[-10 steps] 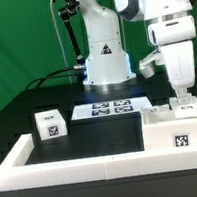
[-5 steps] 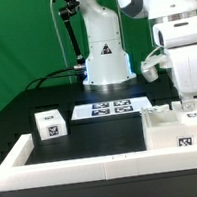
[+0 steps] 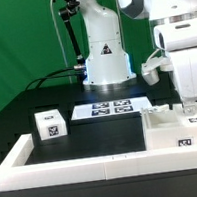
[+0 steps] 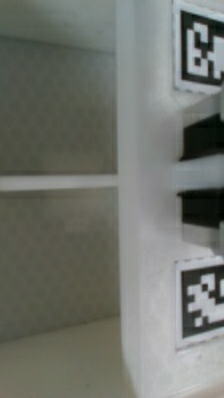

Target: Assemble cabinet

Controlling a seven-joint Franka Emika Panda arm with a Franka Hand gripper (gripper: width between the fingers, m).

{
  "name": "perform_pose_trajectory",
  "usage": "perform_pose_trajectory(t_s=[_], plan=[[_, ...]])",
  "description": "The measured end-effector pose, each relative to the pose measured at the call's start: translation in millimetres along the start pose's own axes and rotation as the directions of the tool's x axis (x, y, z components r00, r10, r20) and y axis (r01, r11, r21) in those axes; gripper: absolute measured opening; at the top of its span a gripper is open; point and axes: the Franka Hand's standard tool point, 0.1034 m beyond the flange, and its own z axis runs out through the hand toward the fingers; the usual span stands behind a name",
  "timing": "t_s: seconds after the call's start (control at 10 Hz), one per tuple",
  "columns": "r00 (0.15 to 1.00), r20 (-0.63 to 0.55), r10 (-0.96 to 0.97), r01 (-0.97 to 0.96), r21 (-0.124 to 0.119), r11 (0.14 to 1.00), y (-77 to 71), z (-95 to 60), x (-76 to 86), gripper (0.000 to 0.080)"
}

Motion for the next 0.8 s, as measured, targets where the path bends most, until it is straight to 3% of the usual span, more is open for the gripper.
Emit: perform_pose_trajectory(t_s=[0.1, 0.3, 0.5, 0.6, 0.7, 0.8], plan=[[1.0, 0.005, -0.007, 0.007, 0.013, 1.0, 0.6, 0.9, 0.2, 0.0071], [0.999, 0.023, -0.036, 0.034, 0.063, 0.997, 2.0, 1.6, -0.3, 0.0071], [0.999, 0.027, -0.045, 0.043, 0.072, 0.996, 1.9, 1.3, -0.6, 0.0071], [0.999, 0.029, -0.036, 0.034, 0.071, 0.997, -0.4, 0.5, 1.1, 0.0142], [0.999, 0.032, -0.026, 0.024, 0.069, 0.997, -4.6, -2.1, 2.2, 0.0354], [0.999, 0.031, -0.014, 0.012, 0.058, 0.998, -9.2, -6.3, 2.0, 0.0354]])
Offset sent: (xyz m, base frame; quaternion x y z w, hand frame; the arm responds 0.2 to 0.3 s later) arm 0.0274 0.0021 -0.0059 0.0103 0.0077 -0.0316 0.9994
